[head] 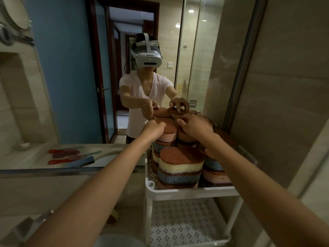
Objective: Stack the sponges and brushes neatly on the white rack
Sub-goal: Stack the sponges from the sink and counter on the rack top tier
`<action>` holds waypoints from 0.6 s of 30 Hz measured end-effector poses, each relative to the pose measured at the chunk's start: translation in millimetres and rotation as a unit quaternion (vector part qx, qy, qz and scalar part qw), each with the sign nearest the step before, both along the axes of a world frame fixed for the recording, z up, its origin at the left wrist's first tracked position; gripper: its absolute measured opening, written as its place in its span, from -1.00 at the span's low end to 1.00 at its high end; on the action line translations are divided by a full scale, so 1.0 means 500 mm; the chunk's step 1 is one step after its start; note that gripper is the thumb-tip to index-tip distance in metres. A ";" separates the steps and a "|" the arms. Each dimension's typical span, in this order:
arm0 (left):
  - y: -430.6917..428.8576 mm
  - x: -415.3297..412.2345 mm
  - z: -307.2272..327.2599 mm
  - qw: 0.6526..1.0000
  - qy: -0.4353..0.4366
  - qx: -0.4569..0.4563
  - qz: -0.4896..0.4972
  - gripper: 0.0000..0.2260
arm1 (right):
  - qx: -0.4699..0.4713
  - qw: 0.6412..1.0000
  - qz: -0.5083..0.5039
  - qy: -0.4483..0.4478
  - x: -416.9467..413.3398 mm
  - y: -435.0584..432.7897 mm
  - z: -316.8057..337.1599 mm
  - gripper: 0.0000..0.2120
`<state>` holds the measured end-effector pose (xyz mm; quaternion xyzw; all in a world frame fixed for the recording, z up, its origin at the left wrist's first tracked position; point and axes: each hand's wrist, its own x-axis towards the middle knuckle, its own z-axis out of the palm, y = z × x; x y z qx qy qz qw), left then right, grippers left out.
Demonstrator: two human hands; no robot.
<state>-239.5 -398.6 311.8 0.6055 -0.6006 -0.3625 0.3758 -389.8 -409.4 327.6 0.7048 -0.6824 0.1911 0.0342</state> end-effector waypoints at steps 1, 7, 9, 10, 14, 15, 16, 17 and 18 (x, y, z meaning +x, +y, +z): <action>0.000 -0.003 0.001 1.000 -0.004 -0.004 0.004 -0.61 | -0.001 1.000 0.005 -0.002 -0.001 -0.001 -0.002 -0.58; 0.003 -0.012 0.005 1.000 -0.018 -0.010 0.009 -0.59 | -0.014 1.000 0.011 -0.012 0.001 0.001 -0.001 -0.60; 0.007 -0.017 0.003 0.999 -0.028 -0.015 0.014 -0.58 | -0.018 1.000 0.005 -0.022 0.000 0.004 0.000 -0.60; 0.011 -0.020 0.003 0.999 -0.036 -0.019 0.015 -0.57 | -0.018 0.999 0.003 -0.031 -0.001 0.007 0.000 -0.60; 0.017 -0.028 0.001 0.998 -0.063 -0.015 0.005 -0.50 | -0.006 0.999 0.004 -0.035 -0.009 0.011 -0.004 -0.60; 0.018 -0.028 0.001 0.998 -0.067 -0.009 0.004 -0.48 | -0.006 0.999 0.006 -0.037 -0.010 0.011 -0.007 -0.61; 0.020 -0.027 0.002 0.998 -0.070 -0.005 0.002 -0.47 | -0.009 0.999 0.011 -0.044 -0.010 0.013 -0.009 -0.64; 0.023 -0.026 0.002 0.998 -0.070 -0.006 0.000 -0.46 | -0.013 0.998 0.018 -0.051 -0.009 0.014 -0.011 -0.66; 0.026 -0.024 0.004 0.998 -0.066 -0.011 -0.005 -0.46 | -0.016 0.998 0.024 -0.056 -0.009 0.016 -0.012 -0.67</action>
